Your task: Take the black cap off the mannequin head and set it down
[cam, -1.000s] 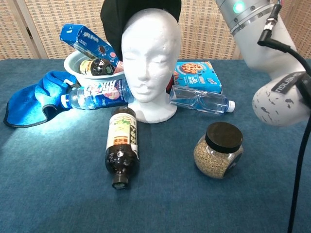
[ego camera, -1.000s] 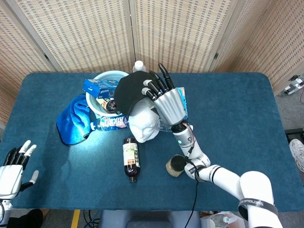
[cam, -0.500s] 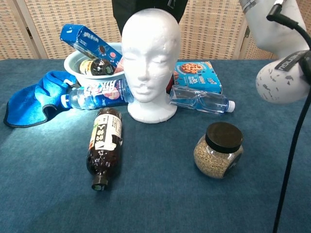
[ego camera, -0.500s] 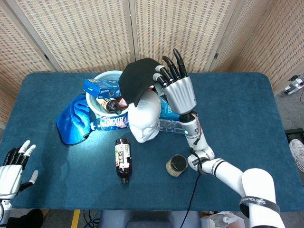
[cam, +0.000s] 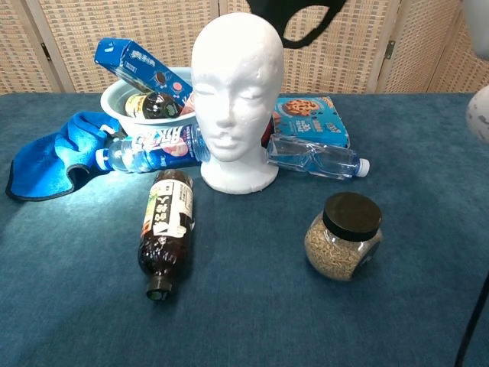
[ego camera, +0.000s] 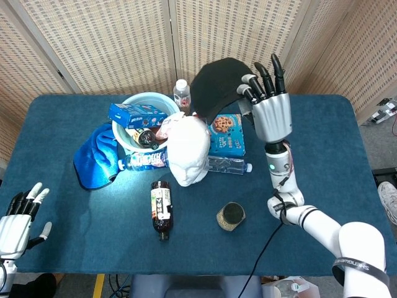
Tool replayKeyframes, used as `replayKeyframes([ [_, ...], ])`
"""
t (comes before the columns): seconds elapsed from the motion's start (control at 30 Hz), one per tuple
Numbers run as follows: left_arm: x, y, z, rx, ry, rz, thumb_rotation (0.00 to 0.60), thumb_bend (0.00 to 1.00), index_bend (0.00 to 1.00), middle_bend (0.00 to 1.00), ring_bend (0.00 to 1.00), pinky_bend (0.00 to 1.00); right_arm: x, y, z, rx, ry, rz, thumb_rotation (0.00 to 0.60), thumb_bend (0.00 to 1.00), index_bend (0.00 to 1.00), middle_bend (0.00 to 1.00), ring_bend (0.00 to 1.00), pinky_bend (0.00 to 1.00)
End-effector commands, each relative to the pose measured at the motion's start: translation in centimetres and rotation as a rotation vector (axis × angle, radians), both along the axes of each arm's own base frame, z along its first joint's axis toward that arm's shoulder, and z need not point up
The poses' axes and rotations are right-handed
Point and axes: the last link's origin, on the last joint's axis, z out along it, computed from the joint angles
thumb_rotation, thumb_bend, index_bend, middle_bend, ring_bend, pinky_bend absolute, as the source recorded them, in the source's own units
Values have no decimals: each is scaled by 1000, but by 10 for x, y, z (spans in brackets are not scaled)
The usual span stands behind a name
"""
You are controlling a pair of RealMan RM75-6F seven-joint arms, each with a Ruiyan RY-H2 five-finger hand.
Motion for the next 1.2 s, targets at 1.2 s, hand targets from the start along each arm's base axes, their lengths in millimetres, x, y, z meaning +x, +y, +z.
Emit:
replayKeyframes([
  [1.2,0,2,-10,-29,1,6,600,375,44,0,0,0,-155,52,-52,180,148,-299,600,449,857,437,203,0],
])
